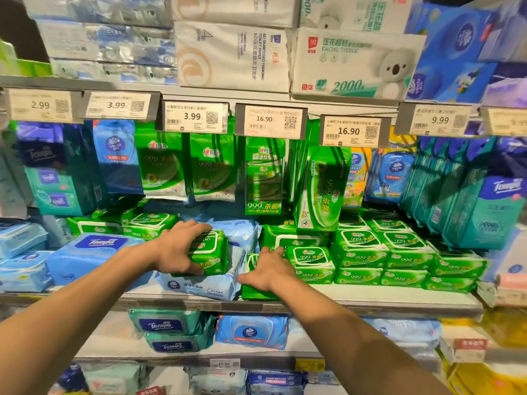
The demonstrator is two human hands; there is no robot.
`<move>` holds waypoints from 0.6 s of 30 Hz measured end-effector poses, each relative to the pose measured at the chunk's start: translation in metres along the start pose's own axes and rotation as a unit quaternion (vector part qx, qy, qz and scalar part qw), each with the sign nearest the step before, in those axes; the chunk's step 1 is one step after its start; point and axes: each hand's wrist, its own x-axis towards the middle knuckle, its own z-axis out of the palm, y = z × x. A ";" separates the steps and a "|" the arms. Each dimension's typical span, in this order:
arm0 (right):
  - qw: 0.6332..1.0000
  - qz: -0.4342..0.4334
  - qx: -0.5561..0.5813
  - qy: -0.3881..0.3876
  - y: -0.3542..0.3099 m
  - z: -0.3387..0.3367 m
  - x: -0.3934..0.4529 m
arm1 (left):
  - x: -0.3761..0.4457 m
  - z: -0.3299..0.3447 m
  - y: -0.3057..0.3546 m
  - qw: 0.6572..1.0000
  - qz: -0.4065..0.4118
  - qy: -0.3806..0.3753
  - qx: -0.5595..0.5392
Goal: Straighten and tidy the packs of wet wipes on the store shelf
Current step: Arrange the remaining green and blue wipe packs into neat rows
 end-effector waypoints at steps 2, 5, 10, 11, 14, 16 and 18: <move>0.999 0.023 0.032 -0.014 -0.001 -0.002 0.003 | 0.000 0.001 0.000 1.000 0.001 0.000 0.001; 0.999 0.031 0.017 -0.041 -0.001 -0.005 0.005 | -0.001 0.001 0.001 1.000 0.000 -0.003 -0.001; 0.999 0.013 0.002 -0.031 0.009 -0.006 0.002 | -0.002 0.002 0.001 1.000 0.003 0.000 -0.007; 1.000 0.009 -0.006 -0.029 0.011 -0.005 0.001 | -0.002 0.002 0.001 1.000 0.003 0.000 -0.009; 0.998 -0.010 -0.061 -0.018 0.012 0.002 0.000 | -0.001 0.003 0.001 1.000 0.003 0.001 -0.017; 0.997 -0.028 -0.077 0.005 0.013 0.003 -0.002 | -0.001 0.004 -0.002 1.000 0.005 0.002 -0.017; 0.996 -0.058 -0.063 0.020 0.016 -0.005 -0.005 | -0.001 0.004 -0.005 1.000 0.010 0.000 -0.017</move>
